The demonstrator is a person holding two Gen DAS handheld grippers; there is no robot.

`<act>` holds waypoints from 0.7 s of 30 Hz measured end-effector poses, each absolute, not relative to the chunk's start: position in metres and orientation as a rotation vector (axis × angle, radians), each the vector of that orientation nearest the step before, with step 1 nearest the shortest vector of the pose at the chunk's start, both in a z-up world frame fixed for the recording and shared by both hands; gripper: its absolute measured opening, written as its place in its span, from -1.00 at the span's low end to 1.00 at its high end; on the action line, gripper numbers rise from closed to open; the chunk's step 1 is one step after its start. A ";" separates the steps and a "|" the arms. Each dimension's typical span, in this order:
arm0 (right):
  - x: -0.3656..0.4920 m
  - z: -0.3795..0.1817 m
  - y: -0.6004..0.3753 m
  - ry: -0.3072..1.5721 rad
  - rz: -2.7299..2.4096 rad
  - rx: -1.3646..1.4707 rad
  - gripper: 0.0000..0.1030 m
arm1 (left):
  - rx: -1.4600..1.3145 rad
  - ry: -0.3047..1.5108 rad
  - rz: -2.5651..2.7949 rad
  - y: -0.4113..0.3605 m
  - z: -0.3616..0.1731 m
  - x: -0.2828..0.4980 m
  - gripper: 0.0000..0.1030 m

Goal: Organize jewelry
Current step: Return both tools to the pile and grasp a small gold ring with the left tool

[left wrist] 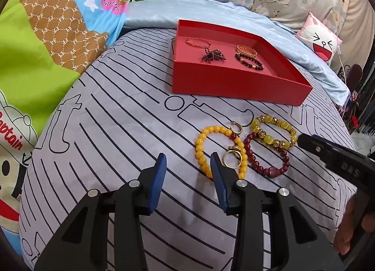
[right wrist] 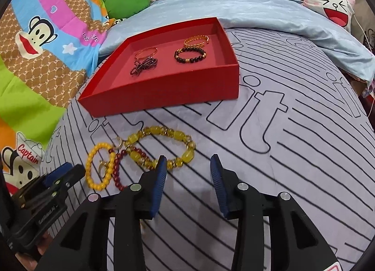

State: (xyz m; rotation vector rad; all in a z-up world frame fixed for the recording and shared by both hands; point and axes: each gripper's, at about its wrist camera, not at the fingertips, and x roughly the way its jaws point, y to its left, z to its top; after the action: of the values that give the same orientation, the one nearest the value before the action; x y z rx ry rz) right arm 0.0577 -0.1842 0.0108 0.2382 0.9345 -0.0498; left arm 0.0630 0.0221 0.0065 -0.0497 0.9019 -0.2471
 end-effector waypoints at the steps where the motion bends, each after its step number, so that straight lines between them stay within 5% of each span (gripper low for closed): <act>1: 0.060 0.010 -0.184 0.935 -0.051 0.236 -0.26 | -0.048 0.902 -0.248 0.022 0.006 0.063 -0.28; 14: 0.079 -0.001 -0.171 0.935 -0.089 0.129 -0.31 | -0.042 0.908 -0.268 0.017 0.005 0.062 -0.28; 21: 0.073 -0.002 -0.179 0.923 -0.123 0.115 -0.82 | -0.030 0.905 -0.293 0.010 0.007 0.060 -0.28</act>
State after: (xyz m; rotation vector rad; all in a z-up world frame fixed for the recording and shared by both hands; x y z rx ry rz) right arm 0.0726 -0.1790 -0.0018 0.1154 0.9230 -0.1228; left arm 0.0600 0.0104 0.0074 -0.0302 0.9046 -0.2932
